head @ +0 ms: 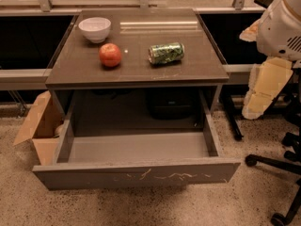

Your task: Place green can into top drawer

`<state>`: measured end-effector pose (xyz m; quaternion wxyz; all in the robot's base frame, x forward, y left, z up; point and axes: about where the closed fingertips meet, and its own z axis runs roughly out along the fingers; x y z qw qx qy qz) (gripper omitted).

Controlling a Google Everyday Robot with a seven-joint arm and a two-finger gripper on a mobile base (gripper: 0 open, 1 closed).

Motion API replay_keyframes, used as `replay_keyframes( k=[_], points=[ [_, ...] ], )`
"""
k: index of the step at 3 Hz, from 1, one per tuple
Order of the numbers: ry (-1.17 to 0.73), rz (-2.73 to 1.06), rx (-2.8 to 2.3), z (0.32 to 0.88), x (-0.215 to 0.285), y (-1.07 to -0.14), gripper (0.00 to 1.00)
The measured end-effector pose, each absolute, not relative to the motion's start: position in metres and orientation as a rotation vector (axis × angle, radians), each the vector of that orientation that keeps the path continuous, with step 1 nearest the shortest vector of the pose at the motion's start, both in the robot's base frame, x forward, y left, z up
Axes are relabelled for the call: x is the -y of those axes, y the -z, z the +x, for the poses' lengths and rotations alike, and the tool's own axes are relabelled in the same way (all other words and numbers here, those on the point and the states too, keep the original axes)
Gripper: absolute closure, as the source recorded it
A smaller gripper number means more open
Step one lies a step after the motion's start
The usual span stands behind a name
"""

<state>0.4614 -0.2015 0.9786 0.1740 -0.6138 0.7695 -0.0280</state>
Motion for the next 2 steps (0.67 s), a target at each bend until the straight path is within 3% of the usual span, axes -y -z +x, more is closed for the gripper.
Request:
replay_keyframes(
  k=[2],
  points=[
    [0.016,-1.712,-2.107,0.507,0.166,-0.967,0.0]
  ],
)
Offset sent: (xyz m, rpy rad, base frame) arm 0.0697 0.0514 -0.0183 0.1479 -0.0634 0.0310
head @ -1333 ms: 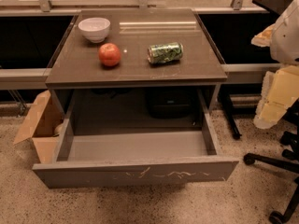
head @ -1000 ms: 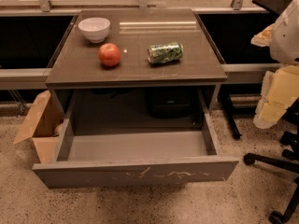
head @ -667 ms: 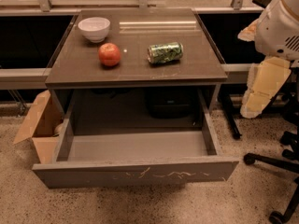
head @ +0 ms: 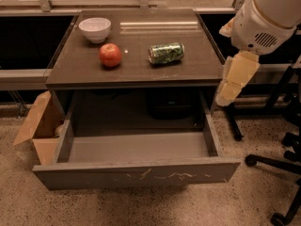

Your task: Place green can into top drawer

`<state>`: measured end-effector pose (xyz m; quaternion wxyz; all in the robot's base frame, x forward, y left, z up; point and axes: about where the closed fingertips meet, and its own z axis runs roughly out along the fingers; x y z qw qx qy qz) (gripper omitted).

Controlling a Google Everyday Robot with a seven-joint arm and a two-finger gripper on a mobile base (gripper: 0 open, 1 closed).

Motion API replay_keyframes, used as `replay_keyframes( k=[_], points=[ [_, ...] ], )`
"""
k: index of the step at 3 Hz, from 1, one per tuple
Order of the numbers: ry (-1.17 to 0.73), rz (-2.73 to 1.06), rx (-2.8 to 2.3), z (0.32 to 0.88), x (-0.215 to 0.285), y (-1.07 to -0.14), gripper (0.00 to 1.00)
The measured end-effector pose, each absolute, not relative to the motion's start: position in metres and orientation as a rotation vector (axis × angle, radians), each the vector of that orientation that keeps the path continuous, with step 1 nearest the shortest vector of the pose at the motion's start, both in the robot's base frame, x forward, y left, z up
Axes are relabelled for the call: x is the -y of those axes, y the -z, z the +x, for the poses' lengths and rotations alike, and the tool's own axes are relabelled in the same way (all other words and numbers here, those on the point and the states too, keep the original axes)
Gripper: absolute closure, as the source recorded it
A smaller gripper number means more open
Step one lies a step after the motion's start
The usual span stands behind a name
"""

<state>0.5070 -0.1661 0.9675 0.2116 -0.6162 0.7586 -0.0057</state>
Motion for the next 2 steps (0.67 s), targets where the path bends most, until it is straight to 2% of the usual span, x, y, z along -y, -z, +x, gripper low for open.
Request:
replay_keyframes(
  k=[1,2],
  points=[
    [0.015,-1.723,-2.095,0.512,0.162,-0.965,0.0],
    [0.017,-1.786,-1.986,0.543,0.151,-0.961,0.0]
  ],
)
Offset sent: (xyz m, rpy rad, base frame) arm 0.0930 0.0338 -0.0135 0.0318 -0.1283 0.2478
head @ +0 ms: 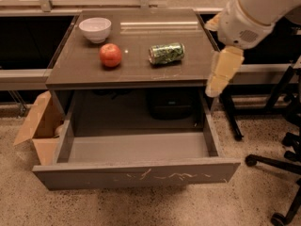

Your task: Place green can into top drawer

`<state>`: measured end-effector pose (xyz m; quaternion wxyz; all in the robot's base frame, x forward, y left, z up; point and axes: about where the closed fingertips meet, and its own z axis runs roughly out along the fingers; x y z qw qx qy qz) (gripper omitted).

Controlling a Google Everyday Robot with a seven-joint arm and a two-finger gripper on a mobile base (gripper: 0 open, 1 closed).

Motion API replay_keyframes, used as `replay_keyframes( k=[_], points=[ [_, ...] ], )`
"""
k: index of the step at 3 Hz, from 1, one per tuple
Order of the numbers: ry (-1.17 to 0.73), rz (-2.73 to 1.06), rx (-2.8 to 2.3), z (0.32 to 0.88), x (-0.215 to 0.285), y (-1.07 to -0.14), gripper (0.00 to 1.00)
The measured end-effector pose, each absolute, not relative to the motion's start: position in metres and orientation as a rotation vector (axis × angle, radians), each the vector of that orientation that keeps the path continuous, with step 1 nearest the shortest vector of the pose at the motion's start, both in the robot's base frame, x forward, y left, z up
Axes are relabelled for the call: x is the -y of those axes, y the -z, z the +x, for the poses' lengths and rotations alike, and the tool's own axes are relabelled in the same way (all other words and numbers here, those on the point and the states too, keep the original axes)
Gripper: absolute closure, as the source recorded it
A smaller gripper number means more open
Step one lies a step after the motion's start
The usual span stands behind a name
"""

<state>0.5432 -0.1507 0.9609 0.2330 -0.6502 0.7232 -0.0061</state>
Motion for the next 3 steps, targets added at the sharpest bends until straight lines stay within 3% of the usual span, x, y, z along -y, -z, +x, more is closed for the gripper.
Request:
replay_keyframes(
  k=[3],
  points=[
    [-0.074,-1.927,-1.718,0.654,0.1,-0.937,0.0]
  ],
)
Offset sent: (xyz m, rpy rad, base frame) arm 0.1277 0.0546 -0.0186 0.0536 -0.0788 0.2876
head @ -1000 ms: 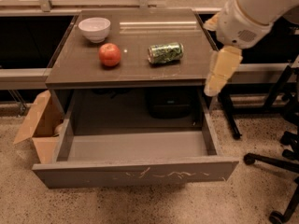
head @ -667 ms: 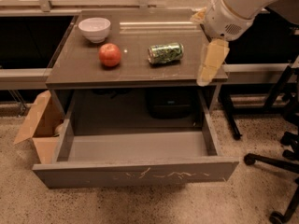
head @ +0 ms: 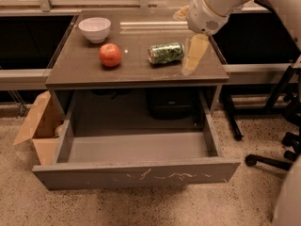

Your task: Place green can into top drawer

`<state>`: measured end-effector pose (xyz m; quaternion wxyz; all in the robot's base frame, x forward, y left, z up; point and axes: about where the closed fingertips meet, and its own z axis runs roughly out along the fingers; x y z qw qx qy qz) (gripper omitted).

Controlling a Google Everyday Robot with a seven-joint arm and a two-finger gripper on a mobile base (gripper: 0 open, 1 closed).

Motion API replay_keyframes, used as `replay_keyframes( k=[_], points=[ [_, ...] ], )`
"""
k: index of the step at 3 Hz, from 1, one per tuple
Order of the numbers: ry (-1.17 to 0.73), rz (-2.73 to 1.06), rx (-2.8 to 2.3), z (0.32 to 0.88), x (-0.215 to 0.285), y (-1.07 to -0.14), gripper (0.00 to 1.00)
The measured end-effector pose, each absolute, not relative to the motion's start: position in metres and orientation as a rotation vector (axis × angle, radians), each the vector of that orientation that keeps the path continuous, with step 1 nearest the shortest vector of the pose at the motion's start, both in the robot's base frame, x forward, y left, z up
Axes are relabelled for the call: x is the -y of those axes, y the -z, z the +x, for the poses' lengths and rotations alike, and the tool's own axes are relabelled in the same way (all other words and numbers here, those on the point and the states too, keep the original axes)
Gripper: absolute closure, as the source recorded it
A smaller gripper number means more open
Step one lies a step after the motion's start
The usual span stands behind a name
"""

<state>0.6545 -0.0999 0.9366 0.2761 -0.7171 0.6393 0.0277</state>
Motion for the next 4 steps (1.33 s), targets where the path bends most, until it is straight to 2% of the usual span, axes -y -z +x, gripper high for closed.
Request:
replay_keyframes(
  k=[3,4],
  points=[
    [-0.248,-1.809,-1.824,0.732,0.073,-0.881,0.02],
    [-0.289,-1.81,-1.851,0.745,0.065,-0.866,0.23]
  ],
)
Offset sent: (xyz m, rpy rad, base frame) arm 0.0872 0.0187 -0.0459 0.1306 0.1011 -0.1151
